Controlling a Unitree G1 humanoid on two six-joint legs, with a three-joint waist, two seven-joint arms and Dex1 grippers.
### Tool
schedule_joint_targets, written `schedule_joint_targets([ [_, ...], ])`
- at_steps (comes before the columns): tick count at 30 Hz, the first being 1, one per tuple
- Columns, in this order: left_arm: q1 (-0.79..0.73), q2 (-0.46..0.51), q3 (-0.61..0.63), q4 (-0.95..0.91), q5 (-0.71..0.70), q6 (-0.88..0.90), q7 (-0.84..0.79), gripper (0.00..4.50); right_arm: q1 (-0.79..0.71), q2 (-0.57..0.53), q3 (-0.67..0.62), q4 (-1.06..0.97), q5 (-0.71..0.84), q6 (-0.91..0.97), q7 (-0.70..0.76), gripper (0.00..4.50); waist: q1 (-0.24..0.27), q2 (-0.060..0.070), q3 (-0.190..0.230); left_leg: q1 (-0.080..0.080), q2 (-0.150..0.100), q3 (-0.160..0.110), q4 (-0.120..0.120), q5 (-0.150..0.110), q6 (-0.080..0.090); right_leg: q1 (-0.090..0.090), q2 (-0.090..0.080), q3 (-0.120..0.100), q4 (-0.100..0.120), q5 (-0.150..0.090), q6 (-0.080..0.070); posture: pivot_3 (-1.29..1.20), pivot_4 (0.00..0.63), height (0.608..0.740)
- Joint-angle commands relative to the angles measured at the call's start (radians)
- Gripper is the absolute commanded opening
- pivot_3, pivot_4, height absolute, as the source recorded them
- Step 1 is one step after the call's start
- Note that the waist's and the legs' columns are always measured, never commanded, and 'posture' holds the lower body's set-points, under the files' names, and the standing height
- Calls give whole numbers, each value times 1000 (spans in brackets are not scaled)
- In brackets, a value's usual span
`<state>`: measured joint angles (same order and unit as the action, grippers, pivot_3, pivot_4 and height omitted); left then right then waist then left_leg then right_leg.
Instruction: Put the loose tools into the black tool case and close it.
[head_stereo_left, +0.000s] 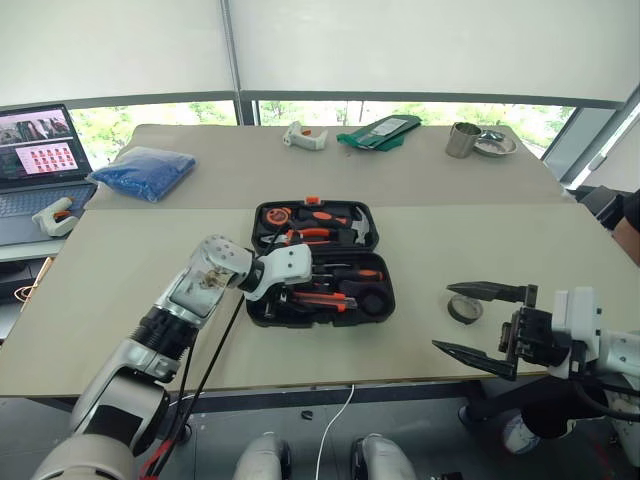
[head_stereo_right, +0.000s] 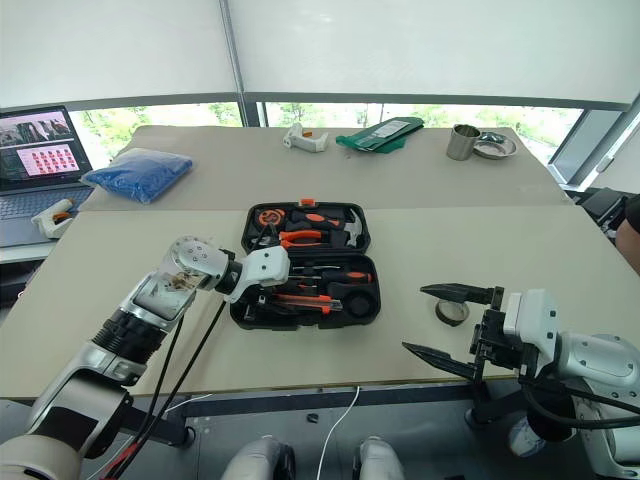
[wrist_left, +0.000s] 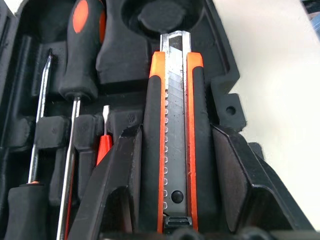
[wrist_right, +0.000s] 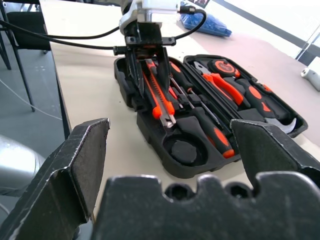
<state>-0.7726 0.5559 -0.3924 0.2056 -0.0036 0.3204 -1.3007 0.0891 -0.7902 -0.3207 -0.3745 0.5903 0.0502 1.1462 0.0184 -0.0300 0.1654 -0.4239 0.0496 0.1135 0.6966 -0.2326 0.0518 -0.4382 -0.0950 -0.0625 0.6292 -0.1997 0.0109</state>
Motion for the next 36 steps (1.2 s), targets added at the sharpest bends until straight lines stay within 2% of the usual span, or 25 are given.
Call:
schedule_joint_targets([
  [1,-10,6,5,-59,-8,44,-4,1570,-1,3,-24,-27,4,-15,-12,4500,0,0,0,0,0,0,0,0,0,0,0,0,0,0,0,0,150,740],
  [4,-7,17,-9,-88,3,87,-11,1570,-5,7,-24,-25,7,-13,-20,4500,0,0,0,0,0,0,0,0,0,0,0,0,0,0,0,0,150,740],
  [6,-5,26,-17,-99,11,102,-14,2573,-9,8,-21,-24,8,-11,-24,4500,0,0,0,0,0,0,0,0,0,0,0,0,0,0,0,0,150,740],
  [7,-2,29,-15,-101,17,102,-4,2715,-11,8,-21,-24,8,-10,-26,4500,0,0,0,0,0,0,0,0,0,0,0,0,0,0,0,0,150,740],
  [9,-1,41,-18,-105,20,102,-10,3564,-15,8,-20,-23,10,-7,-28,4500,0,0,0,0,0,0,0,0,0,0,0,0,0,0,0,0,150,740],
  [12,1,32,21,-80,5,39,22,4452,-18,9,-22,-20,15,-4,-34,4500,0,0,0,0,0,0,0,0,0,0,0,0,0,0,0,0,150,740],
  [20,31,-40,183,-46,-207,-23,-13,4493,-22,15,-26,-16,27,5,-54,4500,8,0,0,0,0,0,1,0,0,0,-1,0,0,0,0,0,150,740],
  [21,42,-37,187,-30,-208,-45,-19,3965,-21,17,-26,-15,27,4,-56,4500,8,0,0,0,0,0,1,0,0,0,0,0,0,0,0,0,150,740],
  [23,64,-40,190,14,-195,-89,-4,3450,-17,24,-23,-15,24,1,-63,4500,5,1,0,1,0,0,1,0,0,1,0,0,0,0,0,0,150,740],
  [32,124,-77,178,168,-114,-363,75,138,8,35,-25,-28,18,-1,-78,4500,9,1,-1,1,0,0,1,0,0,1,0,1,0,1,-1,0,150,740],
  [36,141,-91,167,206,-83,-424,107,64,18,36,-24,-29,17,-5,-82,4500,11,1,-1,1,0,0,1,0,0,2,0,1,0,3,-4,0,150,740],
])
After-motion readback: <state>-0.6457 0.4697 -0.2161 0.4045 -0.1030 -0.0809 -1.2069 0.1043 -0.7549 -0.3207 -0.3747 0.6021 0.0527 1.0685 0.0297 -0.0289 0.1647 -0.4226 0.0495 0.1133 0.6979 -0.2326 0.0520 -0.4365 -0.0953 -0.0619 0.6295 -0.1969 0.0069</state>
